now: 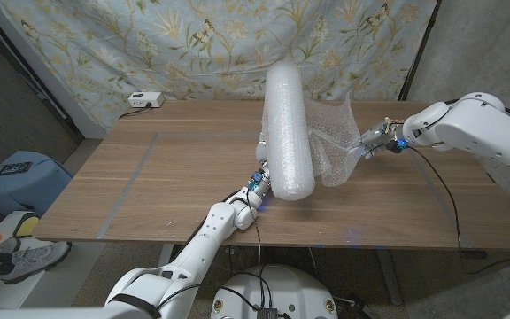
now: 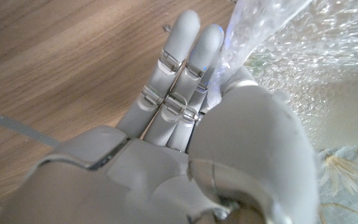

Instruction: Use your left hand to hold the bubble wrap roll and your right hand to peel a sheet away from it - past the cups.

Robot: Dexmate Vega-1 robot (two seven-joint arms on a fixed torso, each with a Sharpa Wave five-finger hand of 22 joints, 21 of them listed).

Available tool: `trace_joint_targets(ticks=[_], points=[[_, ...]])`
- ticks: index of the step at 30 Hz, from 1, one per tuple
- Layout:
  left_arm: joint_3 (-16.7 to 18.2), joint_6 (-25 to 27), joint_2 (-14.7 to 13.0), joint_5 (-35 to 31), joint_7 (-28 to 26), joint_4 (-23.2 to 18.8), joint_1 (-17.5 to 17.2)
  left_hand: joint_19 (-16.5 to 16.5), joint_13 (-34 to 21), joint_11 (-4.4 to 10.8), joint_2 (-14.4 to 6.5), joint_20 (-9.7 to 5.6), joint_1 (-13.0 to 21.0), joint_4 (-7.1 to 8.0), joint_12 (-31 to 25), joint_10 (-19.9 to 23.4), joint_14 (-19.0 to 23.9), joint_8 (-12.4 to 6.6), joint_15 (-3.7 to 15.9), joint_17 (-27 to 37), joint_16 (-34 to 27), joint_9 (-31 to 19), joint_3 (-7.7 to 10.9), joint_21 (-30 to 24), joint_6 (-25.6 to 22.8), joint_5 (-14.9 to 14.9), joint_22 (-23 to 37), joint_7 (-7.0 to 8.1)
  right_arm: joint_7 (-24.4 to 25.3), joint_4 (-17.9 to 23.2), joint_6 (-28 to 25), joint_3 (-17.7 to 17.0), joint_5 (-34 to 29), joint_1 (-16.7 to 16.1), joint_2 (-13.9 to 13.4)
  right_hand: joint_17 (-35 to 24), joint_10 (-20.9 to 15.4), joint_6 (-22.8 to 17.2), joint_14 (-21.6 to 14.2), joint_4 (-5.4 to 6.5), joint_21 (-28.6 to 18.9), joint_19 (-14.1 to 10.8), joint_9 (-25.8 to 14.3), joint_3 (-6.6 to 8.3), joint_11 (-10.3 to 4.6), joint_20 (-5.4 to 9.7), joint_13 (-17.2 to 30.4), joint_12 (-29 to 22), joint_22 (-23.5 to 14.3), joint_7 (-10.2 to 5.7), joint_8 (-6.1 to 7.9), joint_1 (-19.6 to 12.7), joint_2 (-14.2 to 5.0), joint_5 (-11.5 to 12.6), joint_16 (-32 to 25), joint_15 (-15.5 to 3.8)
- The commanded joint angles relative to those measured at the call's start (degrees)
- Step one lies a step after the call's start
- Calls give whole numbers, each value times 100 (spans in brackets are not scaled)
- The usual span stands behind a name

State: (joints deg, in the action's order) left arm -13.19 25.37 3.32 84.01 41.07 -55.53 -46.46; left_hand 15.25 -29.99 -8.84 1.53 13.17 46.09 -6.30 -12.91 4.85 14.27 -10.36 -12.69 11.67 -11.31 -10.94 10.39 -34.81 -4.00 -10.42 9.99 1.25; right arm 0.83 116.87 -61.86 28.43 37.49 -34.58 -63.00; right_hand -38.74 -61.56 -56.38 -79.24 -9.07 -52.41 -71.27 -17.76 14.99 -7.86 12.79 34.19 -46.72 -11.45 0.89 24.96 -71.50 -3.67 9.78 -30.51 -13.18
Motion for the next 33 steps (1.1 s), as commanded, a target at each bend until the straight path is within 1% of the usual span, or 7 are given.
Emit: trace_joint_targets(ticks=[1, 7, 11, 20, 27, 33], points=[[48, -157, 67, 8, 58, -119, -124, 5, 15, -44, 73, -97, -155, 26, 43, -147, -143, 20, -3, 3, 44, -3, -99, 82, 159, -88, 40, 16, -158, -68, -14, 114, -102, 92, -16, -20, -61, -43, -28, 15, -54, 3, -7, -1, 30, 1, 27, 20, -13, 30, -2, -59, -30, 27, 9, -2], [79, -181, -96, 47, -397, -721, -302, -18, 20, -30, 78, -97, -188, 39, 36, -139, -183, 6, -3, 0, 49, -2, -119, 108, 166, -100, 41, 21, -221, -87, -29, 180, -170, 168, 16, -22, -56, -39, -30, 13, -73, 14, -12, -4, 26, 1, 29, 30, -11, 28, -7, -65, -32, 28, 10, -3], [89, -187, -185, 127, -593, -987, -377, -20, 24, -30, 74, -100, -206, 46, 29, -131, -200, -7, -4, -1, 48, -2, -128, 121, 159, -109, 42, 20, -254, -97, -32, 210, -206, 220, 50, -29, -71, -35, -31, 12, -103, 31, -13, -10, 23, 1, 33, 34, -8, 28, -18, -70, -31, 28, 10, -2], [23, -215, -266, 241, -711, -1079, -373, -13, 30, -40, 54, -104, -228, 57, 13, -104, -218, -28, -4, -2, 39, -1, -136, 141, 143, -125, 44, 34, -287, -123, -73, 203, -214, 278, 95, -33, -69, -48, -32, 17, -143, 51, -15, -19, 17, 0, 37, 49, -5, 22, -23, -66, -38, 29, 14, -2], [25, -199, -382, 371, -1101, -1478, -511, -2, 36, -38, 36, -106, -239, 62, 10, -106, -223, -36, -4, -2, 30, -1, -141, 156, 150, -137, 46, 63, -316, -130, -103, 227, -259, 347, 92, -33, -72, -54, -28, 18, -172, 63, -21, -25, 15, 0, 41, 58, -3, 30, -26, -67, -40, 28, 21, -1], [18, -244, -459, 460, -1245, -1643, -511, 5, 41, -39, 24, -107, -245, 64, 3, -100, -230, -49, -4, -4, 25, 0, -144, 169, 133, -145, 47, 67, -326, -157, -86, 226, -275, 383, 126, -38, -74, -51, -31, 15, -198, 75, -29, -29, 11, 1, 44, 66, 0, 31, -30, -72, -40, 29, 20, -2]])
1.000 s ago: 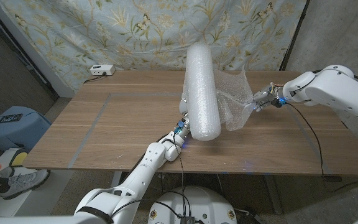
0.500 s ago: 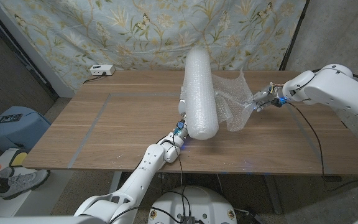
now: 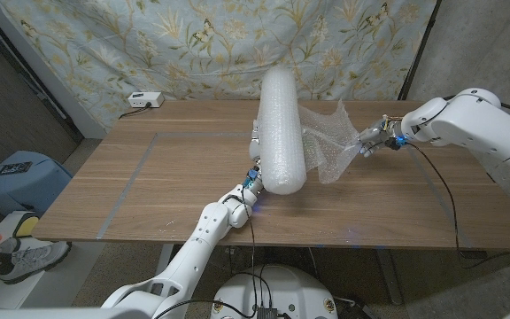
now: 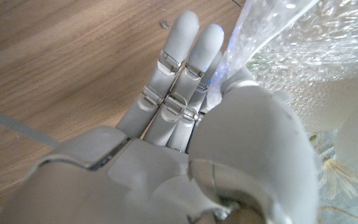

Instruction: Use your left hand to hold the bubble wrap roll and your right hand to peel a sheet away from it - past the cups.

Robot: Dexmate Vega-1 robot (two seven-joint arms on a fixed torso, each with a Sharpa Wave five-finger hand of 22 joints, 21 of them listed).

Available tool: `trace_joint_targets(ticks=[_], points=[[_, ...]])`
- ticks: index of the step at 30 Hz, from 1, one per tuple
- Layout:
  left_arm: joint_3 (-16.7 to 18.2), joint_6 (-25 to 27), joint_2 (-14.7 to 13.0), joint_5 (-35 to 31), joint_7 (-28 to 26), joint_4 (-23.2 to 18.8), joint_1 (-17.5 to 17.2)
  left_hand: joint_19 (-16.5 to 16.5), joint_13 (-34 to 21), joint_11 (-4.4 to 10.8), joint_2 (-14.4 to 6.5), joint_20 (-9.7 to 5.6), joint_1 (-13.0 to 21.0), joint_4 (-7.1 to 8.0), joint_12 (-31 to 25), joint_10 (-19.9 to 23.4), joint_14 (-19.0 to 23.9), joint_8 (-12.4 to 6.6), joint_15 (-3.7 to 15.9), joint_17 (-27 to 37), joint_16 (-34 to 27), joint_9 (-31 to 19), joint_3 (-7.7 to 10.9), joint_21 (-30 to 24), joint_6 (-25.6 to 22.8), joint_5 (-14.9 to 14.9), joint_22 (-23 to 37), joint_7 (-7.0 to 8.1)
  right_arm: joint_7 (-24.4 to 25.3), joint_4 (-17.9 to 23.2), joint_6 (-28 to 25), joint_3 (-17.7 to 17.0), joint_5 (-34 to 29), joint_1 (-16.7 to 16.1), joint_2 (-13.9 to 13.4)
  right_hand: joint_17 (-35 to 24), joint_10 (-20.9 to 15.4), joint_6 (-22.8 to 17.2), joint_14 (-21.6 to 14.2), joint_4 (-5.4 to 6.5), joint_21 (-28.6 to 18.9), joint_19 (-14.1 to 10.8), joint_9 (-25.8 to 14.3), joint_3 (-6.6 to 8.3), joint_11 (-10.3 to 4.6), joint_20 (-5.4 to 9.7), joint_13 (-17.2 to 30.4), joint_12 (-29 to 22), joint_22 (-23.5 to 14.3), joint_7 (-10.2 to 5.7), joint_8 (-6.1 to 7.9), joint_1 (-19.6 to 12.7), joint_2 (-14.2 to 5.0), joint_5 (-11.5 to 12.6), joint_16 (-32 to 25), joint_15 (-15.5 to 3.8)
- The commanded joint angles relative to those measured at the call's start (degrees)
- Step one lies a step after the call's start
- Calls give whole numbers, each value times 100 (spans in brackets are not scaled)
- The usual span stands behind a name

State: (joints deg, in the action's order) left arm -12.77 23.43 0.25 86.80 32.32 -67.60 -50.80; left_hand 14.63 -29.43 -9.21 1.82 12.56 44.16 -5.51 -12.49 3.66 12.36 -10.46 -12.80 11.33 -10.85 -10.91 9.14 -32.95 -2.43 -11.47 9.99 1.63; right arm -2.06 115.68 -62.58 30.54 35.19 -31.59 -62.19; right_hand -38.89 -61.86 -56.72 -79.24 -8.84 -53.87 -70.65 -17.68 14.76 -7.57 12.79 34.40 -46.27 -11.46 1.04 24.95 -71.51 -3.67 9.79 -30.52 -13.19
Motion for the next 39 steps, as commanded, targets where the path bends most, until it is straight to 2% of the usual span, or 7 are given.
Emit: trace_joint_targets(ticks=[1, 9, 18, 31, 39], points=[[-27, -59, -161, 195, -403, -460, -86, 68, -14, -5, -9, -45, -55, -13, -39, 18, -39, -48, 7, 30, -23, -3, -21, -14, -39, -41, 47, 26, -43, -42, -16, 20, -48, 92, 49, -17, -45, -14, -30, -8, -58, 15, -37, -7, -20, 1, 22, 24, 2, 10, -32, -73, -41, 28, 26, -2], [-30, -135, -195, 347, -578, -646, -212, 73, -8, 2, -28, -44, -72, -6, -39, 5, -48, -46, 6, 29, -30, -2, -28, 8, -19, -48, 49, 38, -56, -120, -85, 126, -157, 214, 86, -30, -57, -21, -36, -8, -95, 33, -45, -12, -6, 1, 40, 23, 5, 11, -36, -79, -45, 28, 21, -1], [-56, -224, -218, 438, -634, -709, -288, 73, 0, -13, -39, -43, -84, -6, -37, -17, -64, -34, 6, 27, -33, -2, -39, 36, 36, -56, 49, 122, -89, -215, -162, 148, -222, 301, 62, -24, -48, -16, -26, -9, -128, 49, -51, -15, -16, 1, 42, 39, 8, 19, -46, -84, -48, 28, 34, -2], [-128, -265, -278, 440, -607, -697, -268, 69, 11, 4, -64, -42, -98, -5, -33, -54, -80, -42, 5, 25, -39, -1, -50, 77, 56, -64, 51, 252, -47, -223, -157, 6, -171, 164, -23, -32, -64, -19, -36, -6, -185, 80, -71, -21, -15, 2, 53, 51, 13, 18, -52, -89, -62, 28, 34, -1], [-160, -298, -316, 401, -588, -705, -254, 70, 16, 11, -77, -42, -102, -5, -42, -44, -85, -52, 5, 24, -42, -1, -53, 95, 45, -67, 52, 263, -4, -229, -148, -88, -146, 80, -113, -34, -45, -25, -37, -8, -220, 97, -80, -26, -18, 2, 89, 51, 15, 25, -56, -96, -62, 26, 37, -1]])
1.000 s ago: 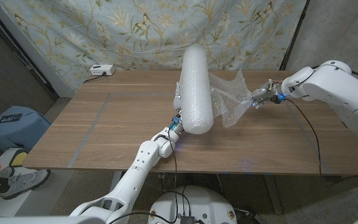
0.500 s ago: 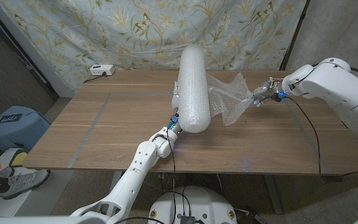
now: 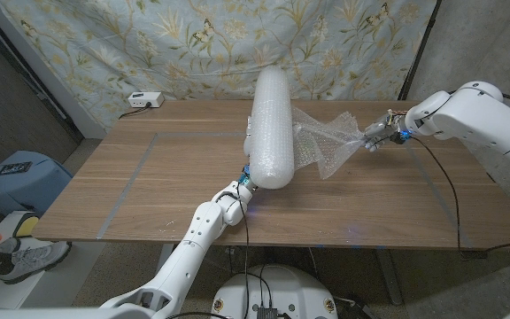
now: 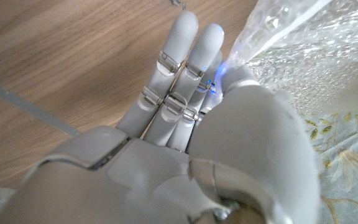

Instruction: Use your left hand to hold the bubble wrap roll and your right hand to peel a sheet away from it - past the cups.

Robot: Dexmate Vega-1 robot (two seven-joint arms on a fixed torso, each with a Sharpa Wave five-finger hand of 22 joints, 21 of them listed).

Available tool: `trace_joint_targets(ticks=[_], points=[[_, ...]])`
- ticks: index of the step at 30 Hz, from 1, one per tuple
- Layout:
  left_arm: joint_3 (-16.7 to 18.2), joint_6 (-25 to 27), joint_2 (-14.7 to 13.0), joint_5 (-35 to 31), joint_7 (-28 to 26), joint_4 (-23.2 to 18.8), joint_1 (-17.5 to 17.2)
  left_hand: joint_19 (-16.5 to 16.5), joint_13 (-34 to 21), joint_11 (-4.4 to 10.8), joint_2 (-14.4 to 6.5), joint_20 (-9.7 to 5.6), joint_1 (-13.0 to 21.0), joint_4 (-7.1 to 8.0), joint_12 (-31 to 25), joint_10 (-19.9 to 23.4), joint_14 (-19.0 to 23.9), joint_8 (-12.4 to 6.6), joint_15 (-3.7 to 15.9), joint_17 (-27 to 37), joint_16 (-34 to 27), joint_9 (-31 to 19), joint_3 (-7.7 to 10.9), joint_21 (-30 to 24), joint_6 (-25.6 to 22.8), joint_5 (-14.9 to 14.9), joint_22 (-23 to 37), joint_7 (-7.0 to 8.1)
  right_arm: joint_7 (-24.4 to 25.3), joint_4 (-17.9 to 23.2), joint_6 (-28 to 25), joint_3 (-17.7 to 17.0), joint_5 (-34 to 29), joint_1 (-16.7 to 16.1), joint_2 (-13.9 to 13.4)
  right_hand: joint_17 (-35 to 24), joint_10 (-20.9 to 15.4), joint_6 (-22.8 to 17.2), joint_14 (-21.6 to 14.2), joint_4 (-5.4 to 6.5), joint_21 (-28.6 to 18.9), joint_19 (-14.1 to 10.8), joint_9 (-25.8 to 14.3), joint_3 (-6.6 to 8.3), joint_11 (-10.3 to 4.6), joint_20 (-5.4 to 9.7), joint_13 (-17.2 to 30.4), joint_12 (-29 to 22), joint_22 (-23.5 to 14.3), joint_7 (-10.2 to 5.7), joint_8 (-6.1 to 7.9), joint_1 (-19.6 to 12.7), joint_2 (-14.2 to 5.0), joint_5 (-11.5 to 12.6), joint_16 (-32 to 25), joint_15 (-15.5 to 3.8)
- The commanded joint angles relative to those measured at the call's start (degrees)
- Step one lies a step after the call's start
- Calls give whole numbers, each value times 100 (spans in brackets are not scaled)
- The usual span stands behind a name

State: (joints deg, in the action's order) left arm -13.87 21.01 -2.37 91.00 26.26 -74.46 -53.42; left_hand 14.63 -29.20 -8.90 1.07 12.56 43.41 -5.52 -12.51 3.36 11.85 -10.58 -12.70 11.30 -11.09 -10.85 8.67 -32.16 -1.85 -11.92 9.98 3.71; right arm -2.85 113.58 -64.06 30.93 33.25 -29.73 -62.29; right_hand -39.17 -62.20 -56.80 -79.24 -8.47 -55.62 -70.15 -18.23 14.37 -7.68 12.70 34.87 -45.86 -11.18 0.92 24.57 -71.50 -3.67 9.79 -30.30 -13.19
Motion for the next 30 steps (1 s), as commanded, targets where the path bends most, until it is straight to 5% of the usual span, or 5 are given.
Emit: trace_joint_targets(ticks=[1, 19, 30], points=[[-60, -50, -67, -30, 36, -15, 16, 71, -6, -27, -4, -43, -28, -5, -44, -7, -35, -41, -5, 26, -19, -7, -7, 19, -14, -23, 53, 52, 82, -15, 5, -142, 53, -118, -109, -6, -18, -16, -34, -47, -53, 50, -26, 12, -1, 11, 25, 22, -13, 32, -20, -98, -62, 26, 17, -1], [-137, 108, -621, -305, 4, -258, 227, 64, 7, -37, -56, -44, -5, -21, -70, 33, -46, -75, -4, 24, -26, -6, 2, 68, -83, -24, 56, 15, 792, 185, 290, -1169, 661, -1030, -246, -9, -17, -9, -29, -43, -123, 89, -44, 7, 3, 11, 42, 41, -7, 37, -37, -106, -76, 27, 27, 0], [-160, 190, -675, -205, -83, -347, 171, 68, 15, -50, -81, -44, 10, -33, -67, 12, -48, -71, -5, 23, -31, -5, 6, 93, -72, -20, 58, -13, 998, 212, 321, -1348, 821, -1204, -396, -22, -9, -14, -27, -47, -166, 112, -58, 3, 13, 11, 55, 54, -4, 43, -43, -116, -74, 26, 28, -1]])
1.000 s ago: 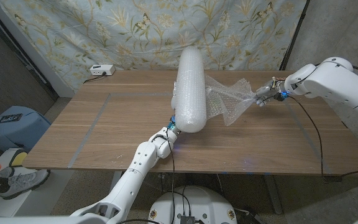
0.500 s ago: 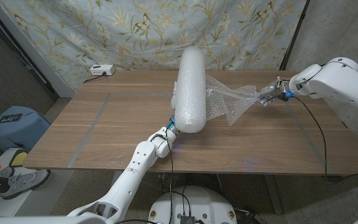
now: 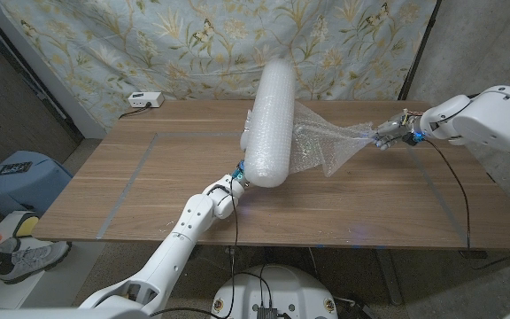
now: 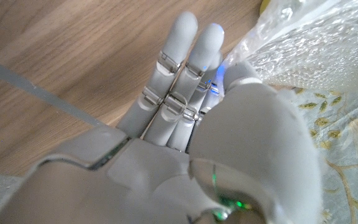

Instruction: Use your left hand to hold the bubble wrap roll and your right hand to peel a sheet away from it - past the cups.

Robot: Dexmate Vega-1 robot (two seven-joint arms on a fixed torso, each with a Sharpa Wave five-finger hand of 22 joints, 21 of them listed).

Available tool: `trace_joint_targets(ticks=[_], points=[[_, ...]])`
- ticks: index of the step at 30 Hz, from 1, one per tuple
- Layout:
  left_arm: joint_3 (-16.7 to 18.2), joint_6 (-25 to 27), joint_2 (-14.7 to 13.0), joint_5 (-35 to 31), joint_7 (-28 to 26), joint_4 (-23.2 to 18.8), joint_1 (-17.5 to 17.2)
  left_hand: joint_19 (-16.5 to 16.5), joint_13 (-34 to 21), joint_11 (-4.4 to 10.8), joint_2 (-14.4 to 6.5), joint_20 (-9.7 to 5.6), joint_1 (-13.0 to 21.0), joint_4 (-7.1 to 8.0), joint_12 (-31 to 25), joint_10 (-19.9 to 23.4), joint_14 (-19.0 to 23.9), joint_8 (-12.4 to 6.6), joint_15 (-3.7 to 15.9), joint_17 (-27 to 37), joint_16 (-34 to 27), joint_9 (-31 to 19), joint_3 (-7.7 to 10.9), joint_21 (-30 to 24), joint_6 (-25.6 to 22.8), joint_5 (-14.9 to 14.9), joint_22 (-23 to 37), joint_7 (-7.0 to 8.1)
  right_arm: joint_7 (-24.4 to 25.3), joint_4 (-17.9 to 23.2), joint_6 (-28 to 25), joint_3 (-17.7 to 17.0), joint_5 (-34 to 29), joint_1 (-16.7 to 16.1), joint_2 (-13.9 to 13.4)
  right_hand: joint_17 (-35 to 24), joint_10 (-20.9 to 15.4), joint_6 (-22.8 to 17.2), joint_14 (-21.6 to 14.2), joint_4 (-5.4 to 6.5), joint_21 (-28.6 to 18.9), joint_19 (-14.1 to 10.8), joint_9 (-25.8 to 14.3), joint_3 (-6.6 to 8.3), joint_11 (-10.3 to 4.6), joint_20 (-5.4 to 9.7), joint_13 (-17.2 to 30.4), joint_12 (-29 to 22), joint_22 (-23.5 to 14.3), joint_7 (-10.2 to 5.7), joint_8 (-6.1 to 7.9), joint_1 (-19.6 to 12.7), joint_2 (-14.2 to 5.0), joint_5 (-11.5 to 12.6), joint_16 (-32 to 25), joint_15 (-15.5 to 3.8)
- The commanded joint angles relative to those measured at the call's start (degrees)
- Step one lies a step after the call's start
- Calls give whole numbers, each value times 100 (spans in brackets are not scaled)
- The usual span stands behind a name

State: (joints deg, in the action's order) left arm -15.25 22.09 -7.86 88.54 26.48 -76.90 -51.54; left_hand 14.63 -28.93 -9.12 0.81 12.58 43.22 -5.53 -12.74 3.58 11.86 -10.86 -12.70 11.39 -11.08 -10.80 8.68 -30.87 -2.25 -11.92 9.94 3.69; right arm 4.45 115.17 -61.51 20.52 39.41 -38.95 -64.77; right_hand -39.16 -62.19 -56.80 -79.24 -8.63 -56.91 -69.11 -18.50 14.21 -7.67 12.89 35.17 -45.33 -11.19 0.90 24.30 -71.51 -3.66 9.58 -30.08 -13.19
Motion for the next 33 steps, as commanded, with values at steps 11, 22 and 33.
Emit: trace_joint_targets(ticks=[11, 22, 33], points=[[-47, 54, -163, 36, -29, -93, -27, 71, -5, -33, -70, -46, 39, -41, -46, -12, -50, -44, -5, 13, -34, -11, 6, -19, -34, -17, 63, -15, 304, 71, 78, -284, 224, -197, -213, -13, -20, -7, -18, -28, -77, 30, -35, 16, 11, -8, 18, 17, 0, 45, -32, -120, -81, 46, 21, 0], [-75, 99, -231, 19, 29, -102, -16, 74, 2, -51, -89, -45, 44, -47, -48, -16, -48, -47, -6, 13, -38, -10, 6, 3, -43, -9, 65, -26, 369, 78, 126, -383, 282, -264, -293, -26, -10, -13, -31, -25, -116, 54, -44, 11, 30, -7, 39, 24, 3, 36, -39, -119, -85, 47, 16, 1], [-126, 156, -352, -62, 100, -131, 34, 63, 12, -66, -108, -43, 44, -52, -45, -33, -54, -45, -7, 13, -39, -10, 4, 32, -41, 0, 66, -16, 542, 112, 240, -695, 449, -545, -398, -36, -9, -23, -31, -28, -152, 77, -50, 7, 21, -7, 30, 45, 6, 47, -45, -125, -82, 50, 18, 1]])
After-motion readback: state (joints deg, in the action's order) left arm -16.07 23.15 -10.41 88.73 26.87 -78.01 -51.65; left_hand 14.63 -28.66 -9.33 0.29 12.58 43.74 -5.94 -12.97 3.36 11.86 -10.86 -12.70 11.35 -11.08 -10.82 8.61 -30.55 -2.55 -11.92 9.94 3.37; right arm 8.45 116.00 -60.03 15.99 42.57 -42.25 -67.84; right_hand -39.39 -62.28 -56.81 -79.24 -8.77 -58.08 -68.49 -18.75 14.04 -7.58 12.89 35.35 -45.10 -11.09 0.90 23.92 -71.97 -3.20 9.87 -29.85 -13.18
